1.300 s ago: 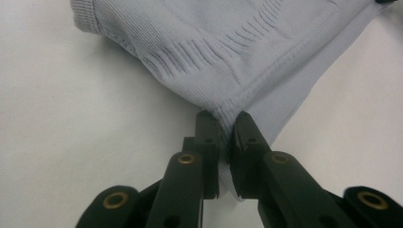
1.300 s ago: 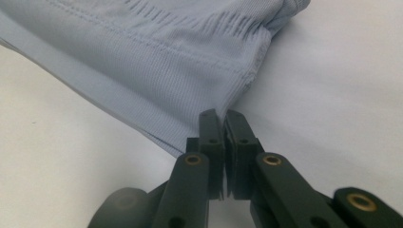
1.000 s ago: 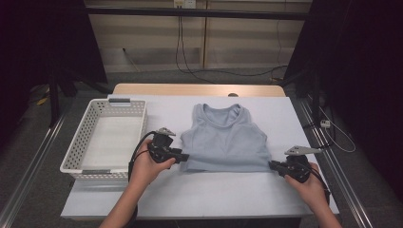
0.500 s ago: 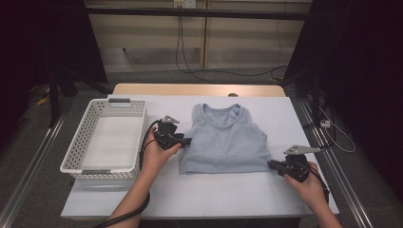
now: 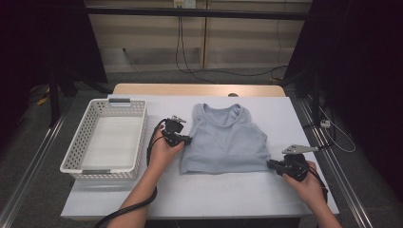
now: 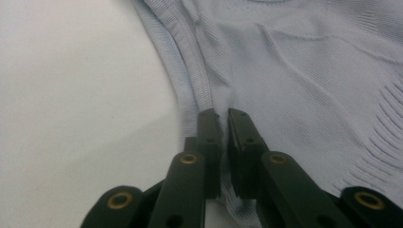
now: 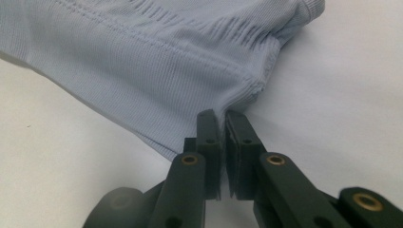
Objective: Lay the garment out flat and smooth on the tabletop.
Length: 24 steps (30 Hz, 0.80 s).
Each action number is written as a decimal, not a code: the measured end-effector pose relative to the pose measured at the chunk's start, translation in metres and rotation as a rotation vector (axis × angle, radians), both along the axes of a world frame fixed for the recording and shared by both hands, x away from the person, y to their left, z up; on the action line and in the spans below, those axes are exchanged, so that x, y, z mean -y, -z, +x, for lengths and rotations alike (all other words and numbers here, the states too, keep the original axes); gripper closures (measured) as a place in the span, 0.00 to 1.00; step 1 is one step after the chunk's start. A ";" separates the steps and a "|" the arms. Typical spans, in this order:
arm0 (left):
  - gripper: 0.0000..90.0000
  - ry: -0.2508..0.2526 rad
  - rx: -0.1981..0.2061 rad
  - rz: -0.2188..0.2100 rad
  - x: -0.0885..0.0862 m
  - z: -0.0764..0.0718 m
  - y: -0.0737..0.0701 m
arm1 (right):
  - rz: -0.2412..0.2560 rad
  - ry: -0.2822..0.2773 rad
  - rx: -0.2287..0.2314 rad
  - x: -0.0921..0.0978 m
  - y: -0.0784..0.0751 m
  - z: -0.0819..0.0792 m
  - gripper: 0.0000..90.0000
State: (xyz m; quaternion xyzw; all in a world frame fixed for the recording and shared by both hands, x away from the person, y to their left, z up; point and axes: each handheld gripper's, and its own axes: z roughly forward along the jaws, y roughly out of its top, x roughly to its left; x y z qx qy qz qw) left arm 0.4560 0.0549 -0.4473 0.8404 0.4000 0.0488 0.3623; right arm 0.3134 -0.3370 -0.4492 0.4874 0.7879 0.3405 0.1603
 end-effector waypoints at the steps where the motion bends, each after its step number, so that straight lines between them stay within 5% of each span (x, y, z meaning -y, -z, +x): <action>1: 0.95 0.000 -0.001 0.001 -0.001 0.001 -0.002 | 0.000 -0.001 0.000 0.000 0.000 0.000 0.95; 8: 0.96 -0.047 0.066 -0.022 -0.009 0.007 -0.019 | 0.002 -0.005 0.013 0.000 -0.002 -0.001 0.96; 18: 0.95 -0.072 0.036 -0.043 -0.012 0.008 -0.007 | -0.001 -0.001 0.015 -0.004 -0.001 -0.001 0.96; 24: 0.70 -0.083 0.018 -0.051 -0.013 0.001 -0.014 | 0.000 0.011 0.013 -0.003 0.000 0.000 0.95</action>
